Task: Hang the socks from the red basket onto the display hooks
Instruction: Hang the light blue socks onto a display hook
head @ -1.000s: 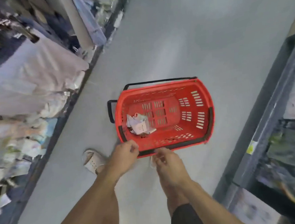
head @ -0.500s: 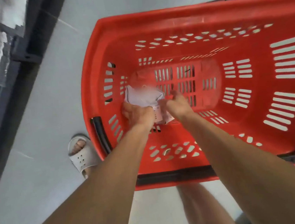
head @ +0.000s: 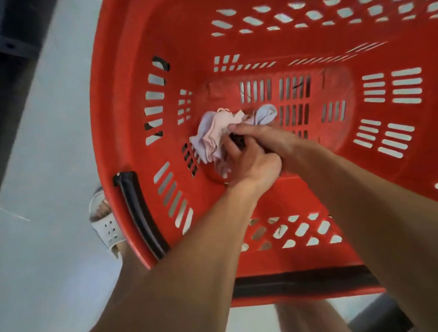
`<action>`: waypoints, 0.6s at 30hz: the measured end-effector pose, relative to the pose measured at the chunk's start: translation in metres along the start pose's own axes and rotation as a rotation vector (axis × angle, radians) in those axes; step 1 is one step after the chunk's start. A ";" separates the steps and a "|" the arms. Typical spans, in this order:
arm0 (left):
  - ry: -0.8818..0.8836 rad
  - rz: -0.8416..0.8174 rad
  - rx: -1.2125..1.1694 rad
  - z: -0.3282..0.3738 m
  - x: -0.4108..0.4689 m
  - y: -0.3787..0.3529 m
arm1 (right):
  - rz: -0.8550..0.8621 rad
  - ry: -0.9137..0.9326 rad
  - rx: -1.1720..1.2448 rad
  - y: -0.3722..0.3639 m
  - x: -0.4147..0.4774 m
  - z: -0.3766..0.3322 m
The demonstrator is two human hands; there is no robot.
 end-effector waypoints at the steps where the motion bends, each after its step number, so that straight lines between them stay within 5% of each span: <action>1: -0.019 0.008 -0.028 0.003 0.001 0.003 | 0.023 -0.012 0.024 0.004 0.003 0.001; 4: 0.007 0.139 -0.284 0.000 0.003 0.024 | 0.201 -0.011 0.045 0.022 0.008 0.001; 8: 0.114 0.490 -0.382 -0.021 -0.001 0.053 | 0.206 -0.036 -0.030 0.021 0.006 0.004; 14: 0.175 0.225 -0.702 -0.030 0.034 0.035 | 0.125 0.055 -0.074 0.018 0.008 -0.001; 18: 0.134 0.212 -0.832 -0.033 0.034 0.023 | 0.077 0.051 -0.078 0.016 0.006 -0.001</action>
Point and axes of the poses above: each hand's wrist, its own x-axis towards the middle knuckle, its own y-axis out of the back of the hand, z = x × y, the point moved 6 cm from there along x, towards the middle knuckle, and after that the axes turned 5 degrees about -z, right-handed, at the moved point
